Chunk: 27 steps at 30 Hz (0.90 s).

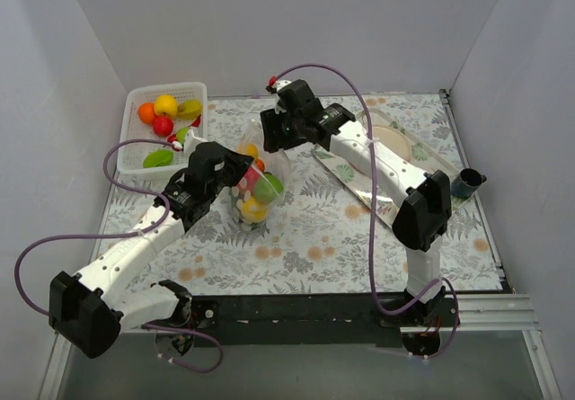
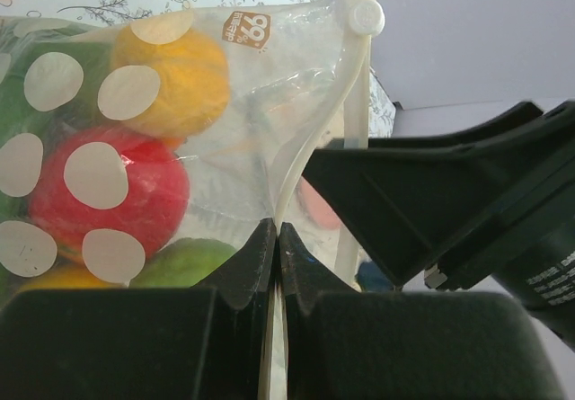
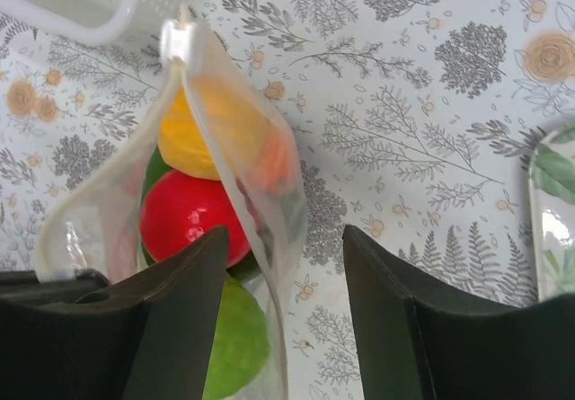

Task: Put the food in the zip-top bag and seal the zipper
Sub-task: Adjust the zipper food storage bag at the center of the board.

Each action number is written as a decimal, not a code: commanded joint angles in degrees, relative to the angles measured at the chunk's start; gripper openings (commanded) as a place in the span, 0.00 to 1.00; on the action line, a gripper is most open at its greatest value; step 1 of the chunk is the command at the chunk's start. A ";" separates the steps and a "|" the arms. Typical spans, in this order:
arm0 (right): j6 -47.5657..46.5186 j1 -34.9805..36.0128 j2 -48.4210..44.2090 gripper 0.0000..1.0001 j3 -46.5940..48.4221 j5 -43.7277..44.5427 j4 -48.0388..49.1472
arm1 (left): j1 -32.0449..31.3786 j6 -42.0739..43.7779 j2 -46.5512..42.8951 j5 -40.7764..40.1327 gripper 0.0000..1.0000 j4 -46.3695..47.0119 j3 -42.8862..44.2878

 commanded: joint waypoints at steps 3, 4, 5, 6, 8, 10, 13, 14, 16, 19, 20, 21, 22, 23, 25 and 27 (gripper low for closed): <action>-1.15 0.35 4.13 0.61 10.18 -3.65 2.15 | -0.27 2.07 1.66 0.19 0.00 2.58 1.85; -1.41 0.35 4.57 0.60 10.44 -4.70 2.86 | -0.27 2.50 1.92 0.63 0.00 2.94 1.85; -2.20 0.27 5.10 0.58 10.79 -5.40 3.39 | -0.27 2.77 2.45 0.81 0.00 3.20 2.02; -2.38 0.26 5.97 0.56 10.97 -6.28 4.17 | -0.27 2.95 2.63 1.16 0.00 3.72 2.20; -2.90 0.18 6.42 0.45 10.88 -6.20 4.97 | -0.27 4.08 3.42 1.60 0.00 4.17 2.90; -3.52 -0.35 6.33 0.36 9.48 -6.55 6.63 | -0.27 4.88 4.03 1.86 0.00 4.52 3.43; -3.35 -1.40 5.89 0.33 7.11 -8.39 8.92 | -0.27 6.46 5.09 2.12 0.00 4.96 5.01; -3.26 -1.67 5.81 0.33 6.84 -8.66 9.28 | -0.27 6.90 5.35 2.21 0.00 5.05 5.36; -3.34 -2.11 5.89 0.33 6.75 -9.27 9.80 | -0.27 7.43 5.97 3.00 0.00 5.75 5.80; -3.61 -2.46 6.86 0.36 8.06 -9.72 9.98 | -0.27 7.95 6.93 4.14 0.00 6.10 6.42; -3.61 -2.63 7.12 0.36 8.33 -9.72 10.07 | -0.27 7.87 7.02 4.50 0.00 6.28 6.33; -3.44 -2.72 7.56 0.36 8.33 -10.24 10.33 | -0.27 8.30 7.11 4.67 0.00 6.89 6.16; -3.26 -3.07 7.65 0.36 7.98 -10.85 10.60 | -0.27 8.31 7.11 4.94 0.00 7.24 6.15; -3.00 -3.16 7.65 0.36 7.46 -11.55 11.38 | -0.27 8.57 7.11 5.20 0.00 7.51 5.98; -2.73 -3.69 7.48 0.31 5.62 -13.75 13.84 | -0.27 9.36 7.03 5.73 0.00 8.82 5.37; -2.29 -4.04 7.39 0.24 4.82 -15.42 15.77 | -0.27 9.98 7.11 7.04 0.00 9.97 5.28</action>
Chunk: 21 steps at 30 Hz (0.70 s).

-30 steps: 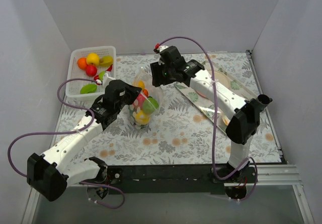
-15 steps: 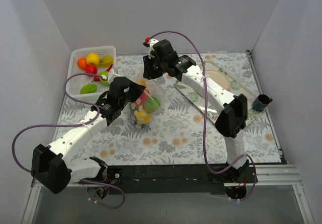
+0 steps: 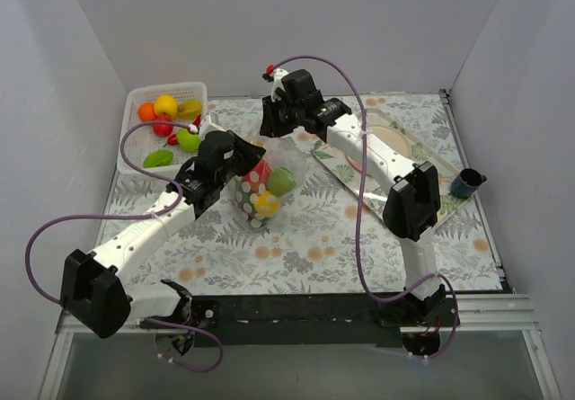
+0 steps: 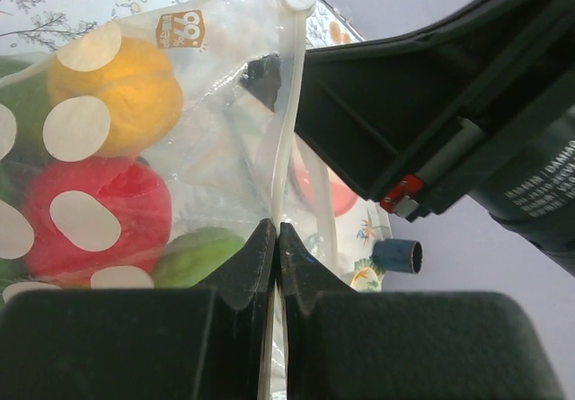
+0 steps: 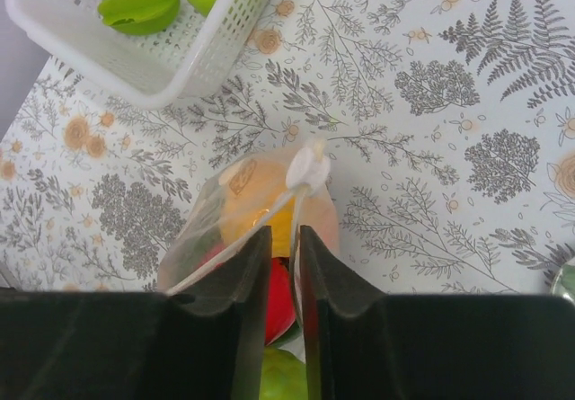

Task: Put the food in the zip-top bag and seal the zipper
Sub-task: Adjust the zipper food storage bag at the center of the board.

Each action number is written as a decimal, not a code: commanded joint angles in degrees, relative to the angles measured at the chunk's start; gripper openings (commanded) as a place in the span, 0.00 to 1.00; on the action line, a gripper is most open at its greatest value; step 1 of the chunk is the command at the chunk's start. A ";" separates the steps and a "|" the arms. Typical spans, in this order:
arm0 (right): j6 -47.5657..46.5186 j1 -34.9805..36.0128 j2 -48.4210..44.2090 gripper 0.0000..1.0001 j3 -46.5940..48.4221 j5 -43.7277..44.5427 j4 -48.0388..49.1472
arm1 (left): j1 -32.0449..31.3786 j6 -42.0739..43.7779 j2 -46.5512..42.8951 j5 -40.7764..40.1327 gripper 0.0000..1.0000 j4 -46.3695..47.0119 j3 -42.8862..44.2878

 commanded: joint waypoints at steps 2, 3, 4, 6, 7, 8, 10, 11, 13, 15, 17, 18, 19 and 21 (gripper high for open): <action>0.75 -1.14 -0.50 0.11 -2.94 -5.81 7.48 | -0.22 3.69 -0.23 3.57 0.05 4.70 1.43; 1.01 -1.40 -0.77 0.07 -3.65 -6.95 8.36 | -0.22 4.21 -0.23 4.62 0.10 5.31 1.52; 1.27 -1.84 -1.03 0.04 -4.26 -7.74 10.10 | -0.22 5.09 -0.32 5.16 0.19 5.49 1.52; 1.71 -2.37 -1.90 0.01 -6.45 -10.11 11.96 | -0.22 6.41 -0.84 6.12 0.48 6.02 2.04; 1.98 -2.80 -2.26 0.01 -7.34 -11.08 13.97 | -0.14 7.11 -1.11 6.04 0.56 6.02 2.39; 2.15 -3.07 -2.70 0.01 -8.13 -12.22 15.29 | -0.14 8.95 -1.54 5.95 0.63 6.11 2.74; 2.68 -3.60 -3.93 0.01 -10.85 -15.04 18.80 | 1.26 10.10 -3.04 6.30 0.74 6.11 3.19; 2.77 -3.69 -4.37 0.01 -11.56 -15.83 19.61 | 2.31 10.63 -3.65 7.52 0.74 6.55 3.10; 2.86 -3.86 -5.16 0.01 -12.79 -18.38 21.10 | 7.82 11.25 -5.15 14.68 0.74 9.09 2.05; 2.68 -3.86 -5.77 0.01 -13.40 -21.09 23.03 | 13.37 10.64 -5.50 22.96 0.72 16.61 -0.49; 2.86 -3.86 -6.56 0.01 -14.63 -22.86 24.44 | 19.89 11.16 -4.80 32.21 0.72 21.03 -1.55; 2.86 -3.86 -7.53 0.01 -15.07 -24.26 25.75 | 21.47 12.21 -4.63 34.49 0.71 25.49 -2.08; 2.94 -3.86 -8.14 0.01 -15.95 -25.06 26.55 | 24.36 12.39 -4.28 36.78 0.71 28.23 -3.74; 3.21 -3.95 -9.81 0.01 -16.74 -26.46 27.87 | 26.92 12.57 -1.91 43.55 0.70 34.90 -4.63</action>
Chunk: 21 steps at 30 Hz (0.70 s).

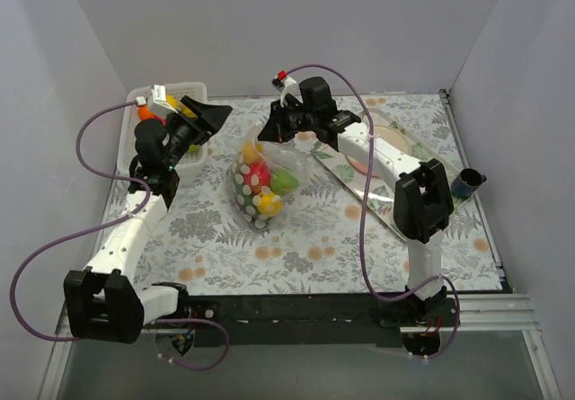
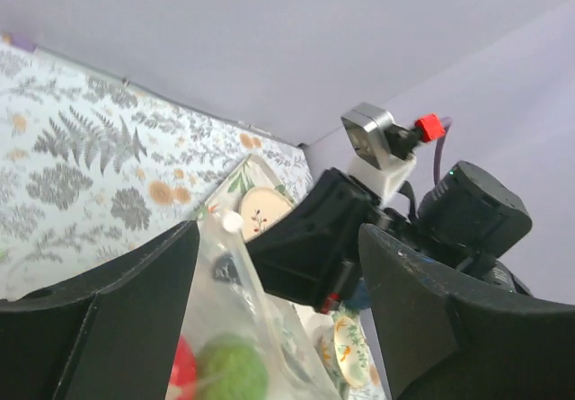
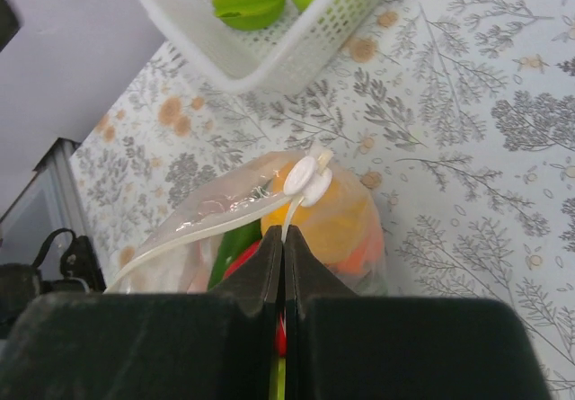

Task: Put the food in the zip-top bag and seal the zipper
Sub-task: Adjust the zipper food storage bag at the center of the board.

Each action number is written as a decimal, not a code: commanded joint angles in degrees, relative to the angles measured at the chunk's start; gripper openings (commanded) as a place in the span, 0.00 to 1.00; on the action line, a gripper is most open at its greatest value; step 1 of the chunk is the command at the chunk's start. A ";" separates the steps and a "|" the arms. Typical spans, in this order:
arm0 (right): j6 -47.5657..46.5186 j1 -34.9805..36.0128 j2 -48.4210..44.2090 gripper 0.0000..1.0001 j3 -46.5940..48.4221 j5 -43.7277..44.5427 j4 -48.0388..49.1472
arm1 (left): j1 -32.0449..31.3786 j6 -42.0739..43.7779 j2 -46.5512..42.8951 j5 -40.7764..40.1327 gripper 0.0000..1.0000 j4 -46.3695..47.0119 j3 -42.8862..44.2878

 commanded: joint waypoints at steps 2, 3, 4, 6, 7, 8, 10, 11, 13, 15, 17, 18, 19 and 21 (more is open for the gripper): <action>1.02 0.31 -7.44 0.01 -1.38 -8.18 7.53 | 7.49 1.92 3.96 20.58 0.69 20.12 -5.12; 1.46 0.40 -7.70 0.01 -1.39 -9.66 9.27 | 8.28 1.23 5.28 23.81 0.68 26.24 -5.91; 1.81 0.31 -7.79 0.01 -1.47 -10.46 9.98 | 9.59 -1.39 6.68 25.76 0.66 29.17 -6.44; 3.74 0.40 -8.23 0.01 -2.61 -12.65 11.65 | 9.78 -5.44 11.67 31.72 0.60 41.24 -8.20; 4.53 0.40 -8.49 0.01 -3.23 -13.28 14.01 | 11.78 -7.38 13.27 32.97 0.58 45.42 -8.73; 5.24 0.40 -8.67 0.01 -3.58 -13.80 14.81 | 11.98 -11.14 15.20 33.94 0.57 49.20 -9.34; 6.03 0.40 -8.67 0.01 -4.11 -15.21 15.61 | 12.42 -14.15 20.21 35.88 0.53 58.18 -9.35; 5.95 0.31 -8.24 0.01 -4.02 -15.56 15.70 | 12.59 -16.86 21.89 36.50 0.52 60.82 -9.00; 6.12 0.40 -7.80 0.01 -3.76 -16.88 15.52 | 13.64 -20.82 26.81 37.38 0.52 70.12 -8.73; 6.65 0.40 -7.18 0.01 -3.85 -18.11 16.14 | 14.52 -26.36 30.41 37.47 0.52 78.39 -7.60; 7.35 0.40 -6.74 0.01 -3.76 -18.99 16.40 | 14.62 -30.14 35.51 38.61 0.52 85.32 -6.01; 7.53 0.31 -6.74 0.01 -3.67 -19.26 16.40 | 14.62 -32.94 36.74 38.87 0.52 87.10 -4.96; 7.44 0.40 -6.74 0.01 -3.32 -19.08 16.06 | 14.62 -34.45 38.41 38.70 0.51 88.34 -4.87; 7.53 0.40 -6.65 0.01 -2.88 -19.17 15.88 | 14.62 -36.65 38.78 38.26 0.49 92.54 -5.82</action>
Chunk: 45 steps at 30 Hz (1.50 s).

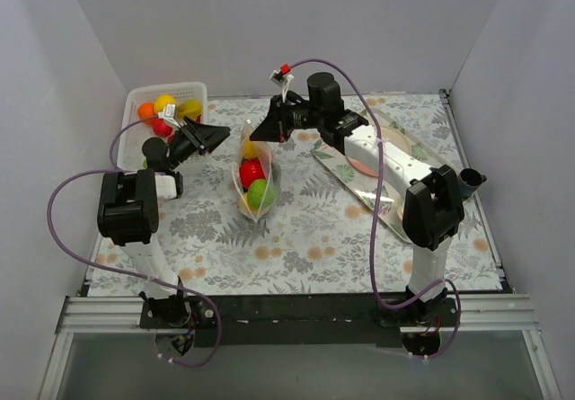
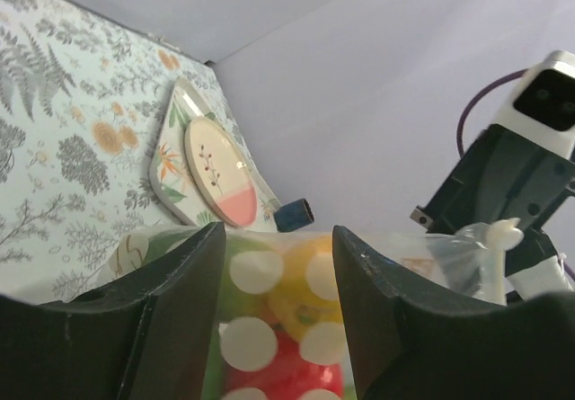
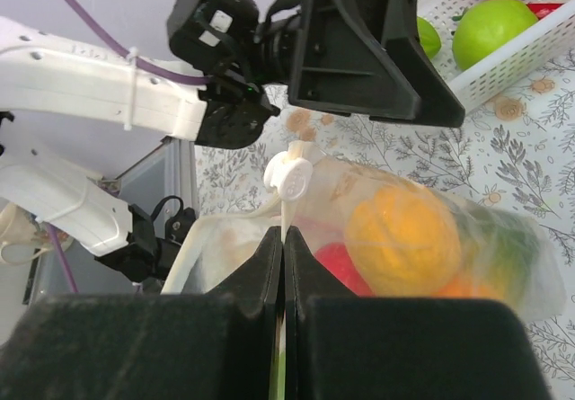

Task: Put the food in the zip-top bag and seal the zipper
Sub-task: Adjust the zipper food storage bag at the center of the board, then zip the zipper food storage bag at the center of the board.

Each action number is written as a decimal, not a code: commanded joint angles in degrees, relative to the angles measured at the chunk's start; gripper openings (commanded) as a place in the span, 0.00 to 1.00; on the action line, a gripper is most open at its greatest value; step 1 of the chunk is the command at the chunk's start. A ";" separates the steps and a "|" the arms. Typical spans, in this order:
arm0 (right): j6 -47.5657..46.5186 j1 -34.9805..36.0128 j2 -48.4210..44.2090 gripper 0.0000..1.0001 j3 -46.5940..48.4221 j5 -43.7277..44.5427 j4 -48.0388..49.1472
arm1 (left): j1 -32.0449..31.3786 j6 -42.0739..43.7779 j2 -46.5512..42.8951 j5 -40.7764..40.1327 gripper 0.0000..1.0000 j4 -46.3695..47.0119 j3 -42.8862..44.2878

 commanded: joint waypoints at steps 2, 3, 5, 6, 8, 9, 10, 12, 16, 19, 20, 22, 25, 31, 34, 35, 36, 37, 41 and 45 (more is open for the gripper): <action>2.65 0.03 -0.25 0.01 2.28 -3.89 5.25 | 0.19 -10.87 -1.59 1.78 0.45 29.36 -1.79; 3.79 0.12 -0.25 0.01 2.11 -6.07 7.61 | 0.28 -9.12 -3.00 1.78 0.45 27.09 -2.85; 6.77 0.29 -0.33 0.01 1.67 -8.72 10.25 | 0.28 -4.90 -6.59 2.91 0.45 23.22 -4.44; 7.49 0.47 -0.42 0.01 1.58 -11.34 11.31 | 0.36 -4.36 -7.48 3.79 0.47 22.94 -4.61; 8.89 0.47 -1.03 0.01 0.88 -13.38 14.04 | 0.45 -4.36 -9.42 5.11 0.52 23.46 -4.61; 10.73 0.64 -1.30 0.01 0.61 -15.48 14.92 | 0.63 -4.01 -11.52 5.99 0.54 23.12 -4.79; 11.79 0.73 -1.56 0.01 0.35 -16.37 16.93 | 1.24 -3.31 -12.84 6.17 0.56 22.24 -4.88; 13.82 0.82 -2.62 0.01 -0.96 -19.26 19.65 | 2.03 -1.29 -16.09 7.57 0.57 20.22 -4.79; 19.88 0.91 -3.94 0.01 -2.46 -22.52 25.20 | 2.21 2.76 -19.44 11.78 0.57 16.35 -3.30; 22.95 1.08 -3.94 0.01 -2.38 -23.93 27.40 | 2.21 -0.04 -18.23 15.56 0.55 20.11 -1.19; 24.18 1.34 -4.02 0.01 -2.38 -24.55 29.84 | 2.30 -2.31 -17.69 16.10 0.54 23.69 -0.40; 26.99 1.52 -4.02 0.01 -2.46 -25.08 33.02 | 2.47 -5.92 -15.25 17.42 0.53 28.36 0.39; 30.87 1.87 -3.94 0.01 -2.11 -25.78 36.54 | 2.04 -9.54 -13.12 19.18 0.52 33.05 3.55; 34.39 2.49 -3.59 0.01 -1.94 -25.69 39.62 | 2.04 -9.63 -16.02 20.85 0.53 33.05 5.05; 35.79 2.75 -3.06 0.01 -1.85 -25.69 40.76 | 2.04 -9.28 -18.56 21.03 0.53 33.13 4.36; 36.15 2.84 -3.06 0.01 -2.02 -25.69 41.29 | 1.95 -9.02 -19.18 21.12 0.53 33.05 3.92; 36.93 2.84 -3.15 0.01 -2.29 -25.78 41.73 | 1.95 -9.19 -20.05 21.38 0.53 33.05 3.82; 37.11 2.93 -3.41 0.01 -2.46 -25.69 42.08 | 2.03 -9.28 -20.50 21.47 0.53 33.05 3.74; 37.20 3.02 -4.29 0.01 -3.17 -25.69 42.26 | 2.04 -9.45 -22.78 21.82 0.53 33.13 3.47; 37.20 3.10 -4.82 0.01 -3.43 -25.61 42.26 | 2.04 -9.72 -25.77 22.08 0.53 33.05 2.68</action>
